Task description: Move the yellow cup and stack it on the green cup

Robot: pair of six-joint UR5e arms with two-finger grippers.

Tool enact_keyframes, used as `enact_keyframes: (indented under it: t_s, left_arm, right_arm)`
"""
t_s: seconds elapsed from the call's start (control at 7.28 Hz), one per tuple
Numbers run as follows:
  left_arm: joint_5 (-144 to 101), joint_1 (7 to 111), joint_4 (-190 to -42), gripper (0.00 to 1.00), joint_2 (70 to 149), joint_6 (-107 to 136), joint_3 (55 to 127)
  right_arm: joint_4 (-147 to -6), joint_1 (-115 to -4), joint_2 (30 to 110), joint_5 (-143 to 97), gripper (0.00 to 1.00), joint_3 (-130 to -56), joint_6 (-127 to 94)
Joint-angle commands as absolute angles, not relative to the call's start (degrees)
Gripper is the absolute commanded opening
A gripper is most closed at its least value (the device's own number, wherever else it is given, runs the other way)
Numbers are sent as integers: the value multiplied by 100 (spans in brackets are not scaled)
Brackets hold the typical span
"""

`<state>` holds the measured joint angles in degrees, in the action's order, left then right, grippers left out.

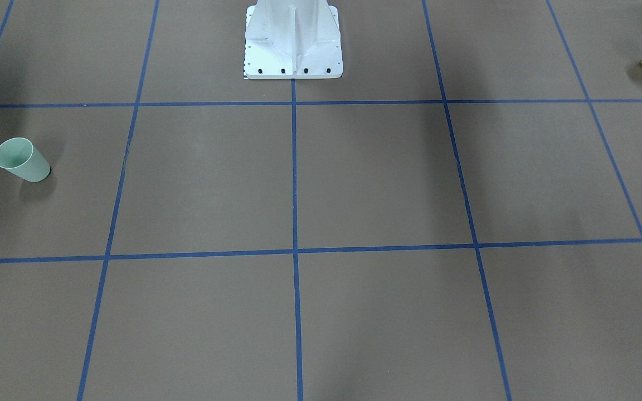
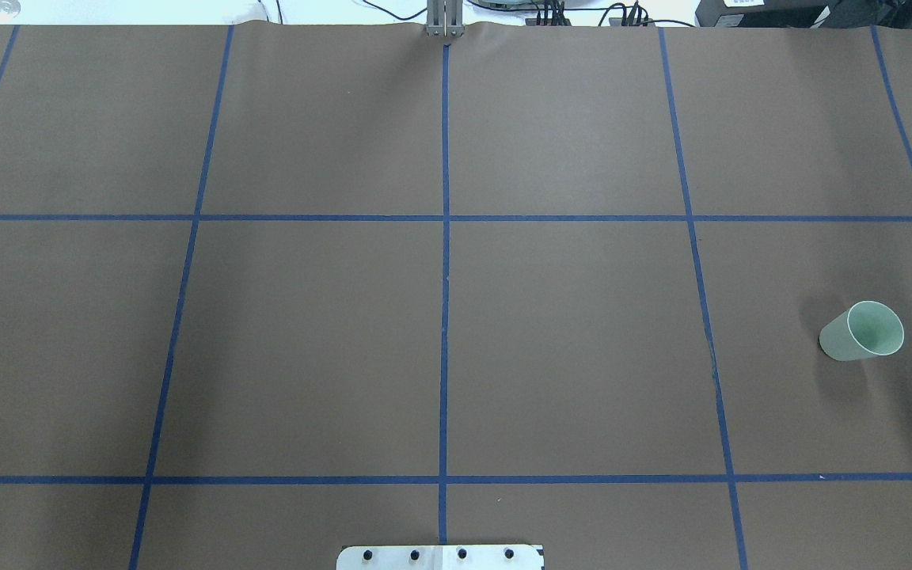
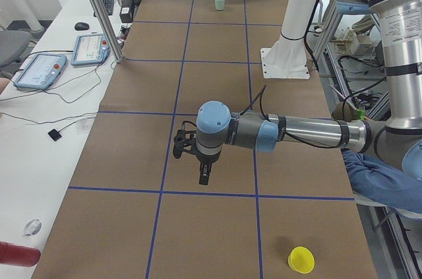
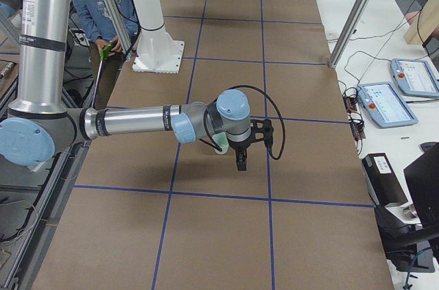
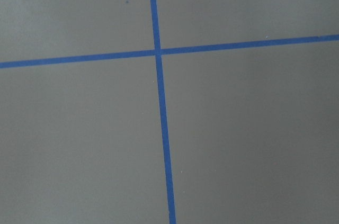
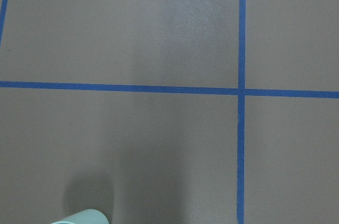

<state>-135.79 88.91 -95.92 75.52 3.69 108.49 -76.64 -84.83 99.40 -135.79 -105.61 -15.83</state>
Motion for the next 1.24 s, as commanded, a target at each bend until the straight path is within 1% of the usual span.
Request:
enact_keyframes:
  t_s: [0.0,0.41,0.69,1.1]
  left_arm:
    - [-13614,8903,-9598,100,7349,369,10924]
    - [-13614,8921,-9606,100,7102,369,11249]
    - [-13588,8912,-9606,100,7066,369,11233]
    - [-13606,8903,-9633,100,7119,360,11145]
  right_arm:
    - [-7664,-8482,9975,-13536,100,-10547,-1582]
    - [-7726,-8481,10133,-13570,100,-10477,-1573]
    - [-7734,-8481,10274,-13579,100,-10529,-1573]
    - [-7726,-8481,10274,-13579,100,-10468,-1573]
